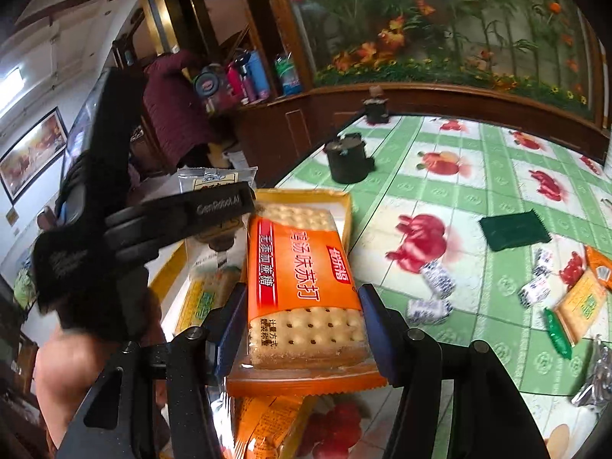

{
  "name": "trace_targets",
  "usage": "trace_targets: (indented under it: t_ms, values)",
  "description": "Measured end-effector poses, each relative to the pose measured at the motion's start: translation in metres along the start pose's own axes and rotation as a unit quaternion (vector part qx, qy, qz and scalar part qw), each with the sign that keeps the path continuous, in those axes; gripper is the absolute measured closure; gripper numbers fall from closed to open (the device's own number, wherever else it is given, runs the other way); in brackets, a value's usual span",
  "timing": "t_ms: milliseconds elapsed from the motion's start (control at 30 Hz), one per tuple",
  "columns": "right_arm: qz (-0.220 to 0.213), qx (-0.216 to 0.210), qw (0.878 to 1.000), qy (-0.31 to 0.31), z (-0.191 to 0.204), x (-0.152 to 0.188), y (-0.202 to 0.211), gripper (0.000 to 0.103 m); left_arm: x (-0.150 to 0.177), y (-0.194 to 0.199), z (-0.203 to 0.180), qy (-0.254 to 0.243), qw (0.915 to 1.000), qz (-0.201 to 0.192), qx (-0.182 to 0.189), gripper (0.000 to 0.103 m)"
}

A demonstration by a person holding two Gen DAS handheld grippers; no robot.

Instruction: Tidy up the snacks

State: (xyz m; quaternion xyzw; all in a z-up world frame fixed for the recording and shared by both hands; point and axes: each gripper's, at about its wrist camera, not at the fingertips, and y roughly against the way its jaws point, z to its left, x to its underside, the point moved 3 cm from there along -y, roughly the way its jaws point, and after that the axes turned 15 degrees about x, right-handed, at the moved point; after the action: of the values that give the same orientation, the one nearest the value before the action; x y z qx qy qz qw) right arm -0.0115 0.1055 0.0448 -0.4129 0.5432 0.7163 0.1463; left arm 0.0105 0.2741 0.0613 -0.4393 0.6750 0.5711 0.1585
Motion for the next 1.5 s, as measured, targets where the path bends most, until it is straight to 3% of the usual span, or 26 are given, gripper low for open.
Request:
trace_targets:
  t_ms: [200,367,767,1000,1167,1500]
  values:
    - [-0.004,-0.012,1.0,0.011,0.006,0.006,0.004,0.04,0.001,-0.006,0.016,0.014,0.9996,0.01,-0.025,0.059]
    - [0.001,-0.022,0.999,0.028,0.019,0.013,0.003,0.046,0.003,-0.009,0.016,0.009,0.9992,0.015,-0.037,0.059]
    - [0.011,-0.046,0.998,0.029,0.019,0.018,0.002,0.046,0.006,-0.019,0.013,0.006,0.9989,0.024,-0.039,0.058]
    - [-0.012,-0.045,0.999,0.009,0.005,0.008,0.011,0.034,0.005,-0.015,0.002,-0.009,0.999,0.008,-0.043,0.049]
    - [-0.025,-0.03,0.999,-0.002,-0.006,0.002,0.015,0.031,0.002,-0.003,-0.012,-0.038,0.9978,-0.03,-0.046,0.037]
    - [-0.047,-0.002,0.996,-0.069,-0.066,-0.008,0.029,0.025,0.0,0.023,-0.043,-0.088,0.9903,-0.104,-0.029,0.029]
